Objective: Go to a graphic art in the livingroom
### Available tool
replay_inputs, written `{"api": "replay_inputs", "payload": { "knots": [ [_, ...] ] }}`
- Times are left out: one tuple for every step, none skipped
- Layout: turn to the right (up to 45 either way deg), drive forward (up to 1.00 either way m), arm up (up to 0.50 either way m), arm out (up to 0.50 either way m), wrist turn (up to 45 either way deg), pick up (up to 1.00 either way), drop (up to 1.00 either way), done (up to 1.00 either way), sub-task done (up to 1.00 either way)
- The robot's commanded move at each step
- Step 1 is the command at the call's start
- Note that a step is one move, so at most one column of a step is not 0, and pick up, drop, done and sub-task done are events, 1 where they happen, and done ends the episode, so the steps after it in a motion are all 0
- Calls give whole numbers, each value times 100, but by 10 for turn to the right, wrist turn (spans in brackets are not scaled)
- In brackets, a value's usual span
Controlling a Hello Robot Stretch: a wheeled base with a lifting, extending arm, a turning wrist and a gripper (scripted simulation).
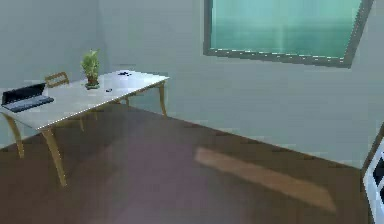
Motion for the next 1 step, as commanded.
{"api": "replay_inputs", "payload": {
  "knots": [
    [300,0,0,0,0,0,0,0,0]
  ]
}}
